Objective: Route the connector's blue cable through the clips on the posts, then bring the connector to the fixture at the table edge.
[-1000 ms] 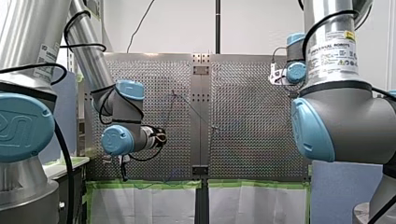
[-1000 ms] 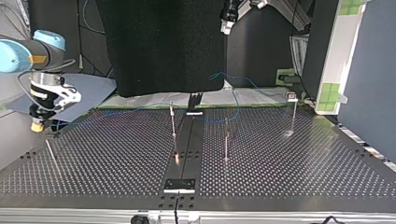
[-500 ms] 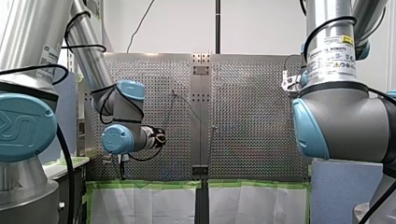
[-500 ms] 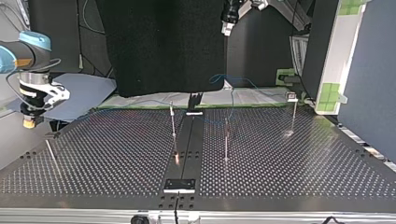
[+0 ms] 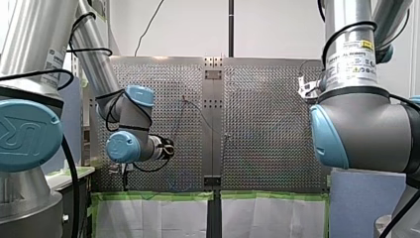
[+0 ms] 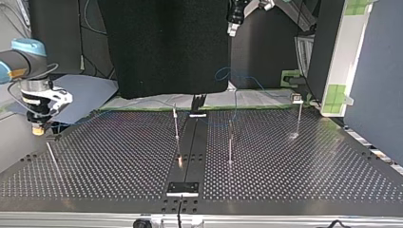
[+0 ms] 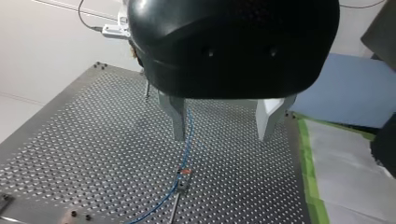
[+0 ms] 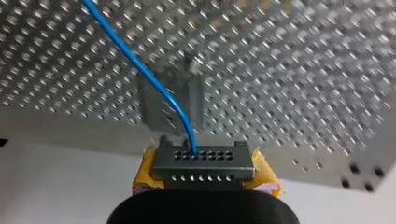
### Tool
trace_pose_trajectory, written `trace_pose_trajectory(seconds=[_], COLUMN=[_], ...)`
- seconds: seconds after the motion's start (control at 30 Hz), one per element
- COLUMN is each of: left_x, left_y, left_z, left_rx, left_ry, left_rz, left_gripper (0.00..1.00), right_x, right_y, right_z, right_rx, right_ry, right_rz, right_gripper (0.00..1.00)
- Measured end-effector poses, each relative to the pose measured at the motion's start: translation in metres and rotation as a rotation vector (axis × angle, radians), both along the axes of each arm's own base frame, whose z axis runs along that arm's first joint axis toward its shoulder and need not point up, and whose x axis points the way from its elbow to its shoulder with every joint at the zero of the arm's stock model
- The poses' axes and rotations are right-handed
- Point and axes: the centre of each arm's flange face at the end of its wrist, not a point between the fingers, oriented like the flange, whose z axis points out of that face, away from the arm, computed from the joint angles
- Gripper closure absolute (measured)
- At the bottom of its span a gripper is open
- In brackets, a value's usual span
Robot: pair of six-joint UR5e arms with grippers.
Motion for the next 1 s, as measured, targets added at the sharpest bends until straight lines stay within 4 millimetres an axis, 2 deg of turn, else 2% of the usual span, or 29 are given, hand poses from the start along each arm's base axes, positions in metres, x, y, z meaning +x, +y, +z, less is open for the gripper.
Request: trace_pose_trajectory(seconds=[0.2, 0.33, 0.77, 1.0], left_x=[0.0, 0.0, 0.001, 0.002], left_y=[0.001, 0.001, 0.002, 0.003], left_z=[-0.001, -0.001, -0.001, -0.001], left_rx=[0.015, 0.018, 0.021, 0.024], left_ry=[0.006, 0.008, 0.011, 0.013], left_rz=[-0.003, -0.001, 0.001, 0.005], left_gripper=[0.0, 0.0, 0.0, 0.0], right_x=[0.003, 0.004, 0.0, -0.011], right_y=[-0.008, -0.01, -0.017, -0.024], right_z=[-0.022, -0.027, -0.023, -0.014], right_rx=[0.028, 0.031, 0.006, -0.011], right_ry=[0.032, 0.033, 0.019, -0.001], right_rz=[0.048, 0.077, 0.166, 0.199], right_gripper=[1.0, 1.0, 1.0, 1.0])
